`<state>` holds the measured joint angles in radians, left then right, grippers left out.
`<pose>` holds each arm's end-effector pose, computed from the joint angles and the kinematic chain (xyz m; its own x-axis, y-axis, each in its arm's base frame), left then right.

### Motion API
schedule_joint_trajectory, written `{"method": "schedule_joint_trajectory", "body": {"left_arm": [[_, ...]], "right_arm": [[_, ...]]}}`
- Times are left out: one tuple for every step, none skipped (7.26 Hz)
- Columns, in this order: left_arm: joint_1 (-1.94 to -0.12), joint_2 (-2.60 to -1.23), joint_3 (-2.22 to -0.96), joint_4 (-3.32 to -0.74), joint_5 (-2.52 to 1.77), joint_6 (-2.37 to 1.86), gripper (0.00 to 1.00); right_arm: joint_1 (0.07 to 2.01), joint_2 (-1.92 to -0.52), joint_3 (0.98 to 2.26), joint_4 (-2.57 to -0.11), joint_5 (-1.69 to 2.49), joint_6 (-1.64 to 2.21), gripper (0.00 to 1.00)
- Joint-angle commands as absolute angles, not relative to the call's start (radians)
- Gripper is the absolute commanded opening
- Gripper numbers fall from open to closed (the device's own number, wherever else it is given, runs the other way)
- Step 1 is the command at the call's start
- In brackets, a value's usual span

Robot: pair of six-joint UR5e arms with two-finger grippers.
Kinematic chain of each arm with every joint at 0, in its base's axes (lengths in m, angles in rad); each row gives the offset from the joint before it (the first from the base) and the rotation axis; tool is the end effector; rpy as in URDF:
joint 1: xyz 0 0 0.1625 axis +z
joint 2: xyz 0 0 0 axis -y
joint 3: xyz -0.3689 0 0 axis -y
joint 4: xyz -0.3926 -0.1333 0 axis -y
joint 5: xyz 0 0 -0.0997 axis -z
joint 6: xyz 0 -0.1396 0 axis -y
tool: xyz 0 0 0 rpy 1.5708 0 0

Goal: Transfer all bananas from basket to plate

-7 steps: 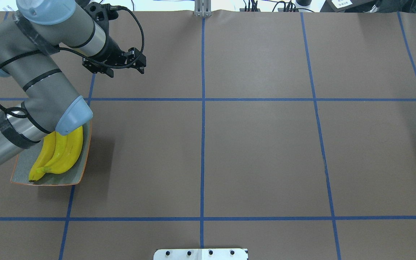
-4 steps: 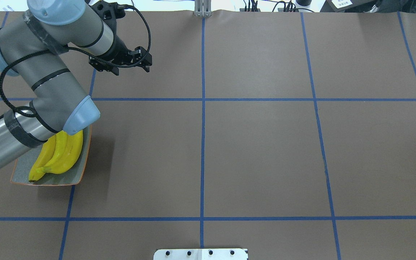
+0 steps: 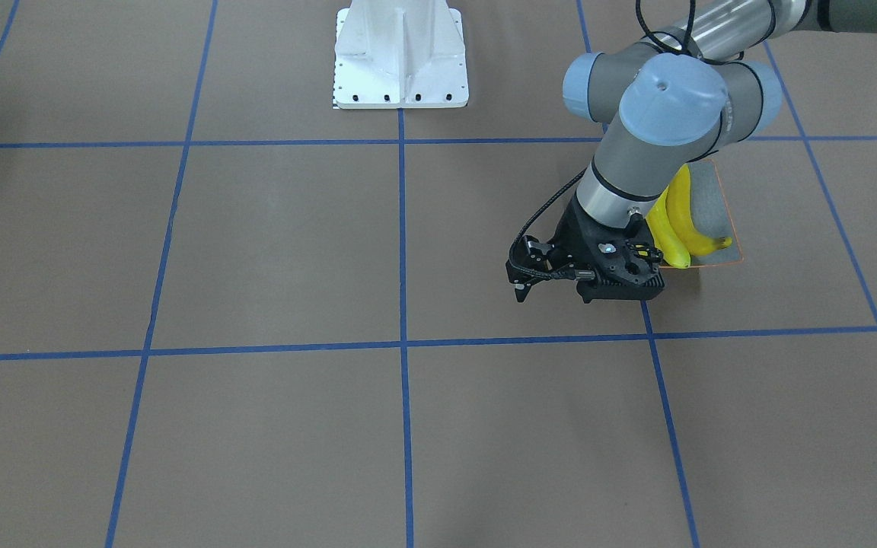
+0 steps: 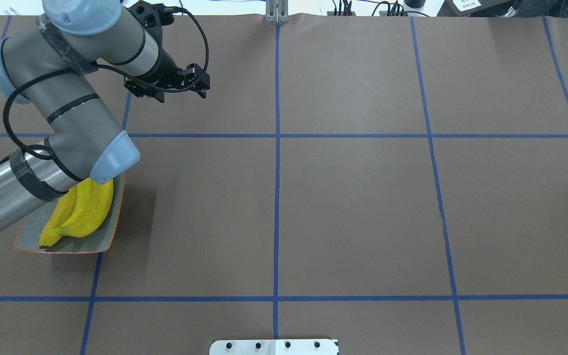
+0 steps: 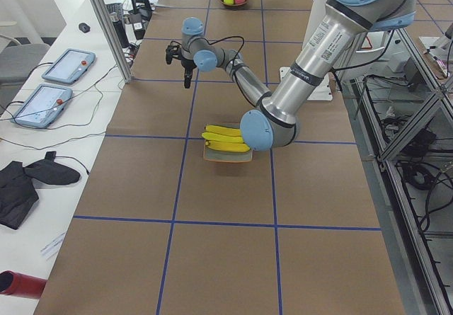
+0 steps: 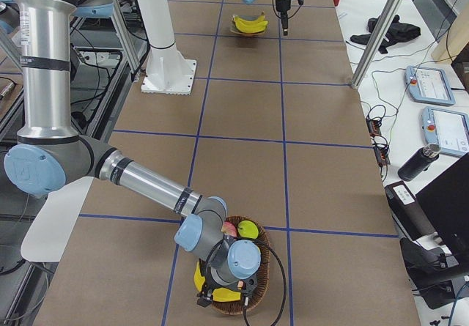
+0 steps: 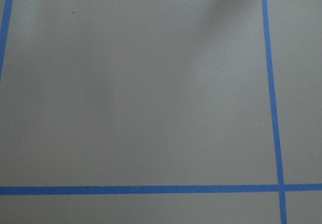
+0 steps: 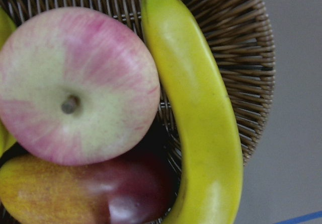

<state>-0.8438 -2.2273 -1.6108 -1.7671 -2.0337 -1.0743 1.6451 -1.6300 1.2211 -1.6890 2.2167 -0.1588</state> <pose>0.4030 -0.5598 0.2035 0.5749 -0.0050 -0.8182 0.1860 0.9746 0.1247 0.0765 -0.3638 0.8334 0.7743 0.2204 0.5932 0.0590 0.9082 -0.4144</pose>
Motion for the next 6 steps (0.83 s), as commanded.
{"method": "schedule_joint_trajectory", "body": {"left_arm": [[-0.844,-2.230,-1.611,-1.767,-2.033,-1.074,1.00],[-0.844,-2.232,-1.611,-1.767,-2.028,-1.074,1.00],[-0.844,-2.232,-1.611,-1.767,-2.028,-1.074,1.00],[-0.844,-2.233,-1.611,-1.767,-2.026,-1.074,1.00],[-0.844,-2.233,-1.611,-1.767,-2.026,-1.074,1.00],[-0.844,-2.233,-1.612,-1.767,-2.026,-1.074,1.00]], "right_arm": [[1.647,-1.638,1.221,-1.689,2.218,-0.156,0.98],[1.647,-1.638,1.220,-1.689,2.217,-0.158,0.97],[1.647,-1.638,1.220,-1.689,2.215,-0.160,0.85],[1.646,-1.638,1.220,-1.689,2.214,-0.156,0.69],[1.647,-1.638,1.220,-1.689,2.214,-0.155,0.69],[1.647,-1.638,1.220,-1.689,2.214,-0.155,0.69]]}}
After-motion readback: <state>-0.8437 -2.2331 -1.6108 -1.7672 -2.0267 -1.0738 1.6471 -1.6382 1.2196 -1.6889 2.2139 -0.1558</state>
